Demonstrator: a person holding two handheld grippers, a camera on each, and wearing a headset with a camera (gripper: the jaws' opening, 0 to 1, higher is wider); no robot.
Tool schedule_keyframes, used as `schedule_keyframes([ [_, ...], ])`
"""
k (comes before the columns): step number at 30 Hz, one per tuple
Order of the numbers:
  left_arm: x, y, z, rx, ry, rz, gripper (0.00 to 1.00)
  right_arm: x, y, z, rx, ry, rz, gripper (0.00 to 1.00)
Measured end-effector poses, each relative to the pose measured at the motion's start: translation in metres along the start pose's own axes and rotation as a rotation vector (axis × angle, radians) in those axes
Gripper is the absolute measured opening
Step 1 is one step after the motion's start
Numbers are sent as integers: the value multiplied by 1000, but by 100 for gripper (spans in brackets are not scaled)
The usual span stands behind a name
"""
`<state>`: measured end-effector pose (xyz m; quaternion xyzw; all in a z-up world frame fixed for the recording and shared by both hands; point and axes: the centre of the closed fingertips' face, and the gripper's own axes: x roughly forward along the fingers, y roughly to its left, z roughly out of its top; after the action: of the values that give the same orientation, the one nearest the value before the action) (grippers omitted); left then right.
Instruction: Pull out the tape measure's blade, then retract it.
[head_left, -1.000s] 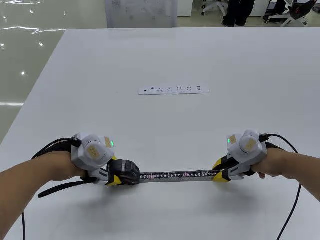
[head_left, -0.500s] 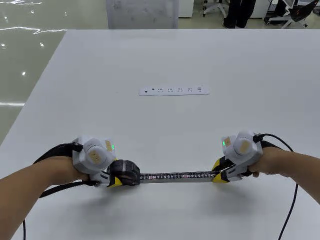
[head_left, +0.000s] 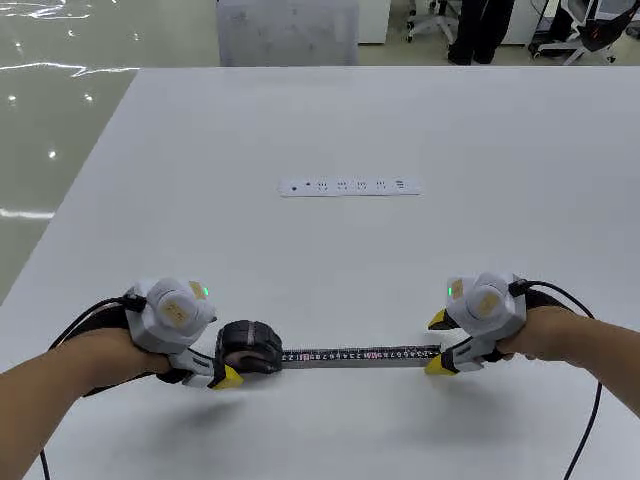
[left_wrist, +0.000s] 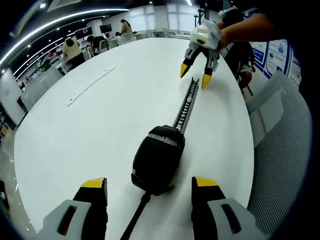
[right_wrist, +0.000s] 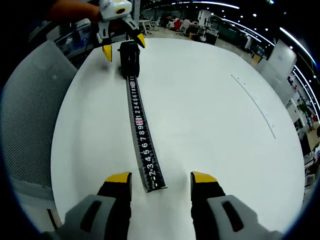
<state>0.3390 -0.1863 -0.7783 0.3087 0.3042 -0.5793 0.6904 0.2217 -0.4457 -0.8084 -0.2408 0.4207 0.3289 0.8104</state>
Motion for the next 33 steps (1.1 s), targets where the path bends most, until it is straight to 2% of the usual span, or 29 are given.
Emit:
schedule_keyframes([
  [2, -5, 6, 1, -65, -41, 28, 75, -4, 1, 1, 51, -21, -22, 53],
  [5, -13, 8, 3, -144, -92, 46, 80, -10, 8, 0, 80, -44, -29, 56],
  [7, -19, 6, 3, -156, -115, 55, 88, -14, 9, 1, 121, -69, -59, 58],
  [10, -25, 1, -2, -202, -122, 51, 91, -22, 11, 3, 196, -114, -84, 64],
  [12, -29, 1, -5, -228, -144, 67, 95, -28, 14, 6, 239, -160, -103, 68],
  [13, -31, 0, -5, -240, -160, 66, 97, -30, 15, 3, 238, -156, -114, 70],
  [16, -37, -2, -10, -266, -170, 73, 97, -35, 19, -2, 269, -172, -129, 77],
  [18, -42, -3, -11, -291, -194, 83, 100, -39, 22, -6, 285, -177, -145, 83],
  [19, -46, -4, -9, -305, -222, 85, 100, -42, 22, -13, 301, -156, -170, 85],
  [20, -46, -4, -8, -324, -246, 77, 100, -43, 24, -16, 314, -148, -172, 87],
  [22, -51, -7, -8, -354, -284, 70, 100, -46, 28, -19, 363, -168, -170, 93],
  [24, -57, -7, -13, -359, -296, 95, 100, -52, 31, -23, 411, -179, -187, 94],
  [27, -65, -11, -17, -388, -325, 114, 100, -63, 34, -21, 421, -244, -225, 97],
  [33, -81, -16, -33, -428, -342, 150, 100, -80, 50, -34, 435, -273, -250, 100],
])
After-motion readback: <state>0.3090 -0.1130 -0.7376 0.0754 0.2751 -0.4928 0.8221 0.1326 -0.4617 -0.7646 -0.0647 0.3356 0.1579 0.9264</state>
